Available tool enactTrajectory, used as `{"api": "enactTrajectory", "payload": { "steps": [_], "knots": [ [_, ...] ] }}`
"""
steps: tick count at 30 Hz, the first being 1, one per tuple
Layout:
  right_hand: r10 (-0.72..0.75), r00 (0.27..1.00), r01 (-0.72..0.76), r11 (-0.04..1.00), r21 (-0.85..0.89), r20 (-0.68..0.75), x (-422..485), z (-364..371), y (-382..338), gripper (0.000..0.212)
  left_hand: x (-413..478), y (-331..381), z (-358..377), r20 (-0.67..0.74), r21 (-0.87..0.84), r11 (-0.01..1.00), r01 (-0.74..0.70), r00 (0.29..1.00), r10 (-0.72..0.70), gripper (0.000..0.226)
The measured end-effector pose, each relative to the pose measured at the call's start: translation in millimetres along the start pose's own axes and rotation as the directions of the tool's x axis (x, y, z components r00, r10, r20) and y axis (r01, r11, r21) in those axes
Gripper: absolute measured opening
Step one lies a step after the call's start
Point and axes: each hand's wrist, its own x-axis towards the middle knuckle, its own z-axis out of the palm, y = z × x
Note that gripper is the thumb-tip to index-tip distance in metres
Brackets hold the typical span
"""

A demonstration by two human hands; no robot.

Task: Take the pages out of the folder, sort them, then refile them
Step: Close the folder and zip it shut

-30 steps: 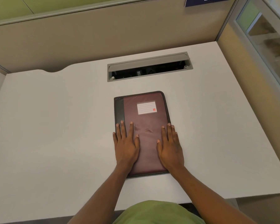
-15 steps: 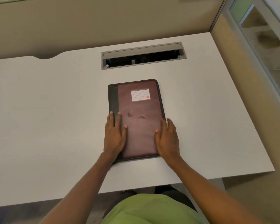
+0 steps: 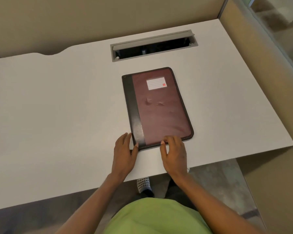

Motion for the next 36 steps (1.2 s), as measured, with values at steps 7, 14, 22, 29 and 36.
{"api": "enactTrajectory", "payload": {
  "steps": [7, 14, 22, 29, 36],
  "knots": [
    [-0.030, 0.986, 0.030, 1.000, 0.001, 0.167, -36, 33, -19, 0.015, -18, -9, -10, 0.005, 0.079, 0.995, -0.063, 0.998, 0.063, 0.038],
    [0.031, 0.957, -0.022, 0.999, -0.037, 0.288, -49, 54, -30, 0.032, -25, -7, -14, 0.095, 0.064, 0.998, -0.015, 0.995, 0.008, 0.027],
    [0.166, 0.937, -0.189, 0.981, 0.047, 0.306, -53, 65, -47, 0.032, -29, -8, -21, 0.069, -0.211, 0.968, 0.132, 0.990, -0.120, 0.024],
    [0.171, 0.928, -0.220, 0.969, 0.116, 0.332, -57, 67, -57, 0.026, -35, -17, -31, 0.106, -0.356, 0.911, 0.210, 0.977, -0.184, 0.020],
    [0.157, 0.938, -0.175, 0.984, 0.033, 0.310, -57, 67, -59, 0.025, -35, -19, -38, 0.144, -0.378, 0.906, 0.189, 0.979, -0.144, 0.012]
  ]
}}
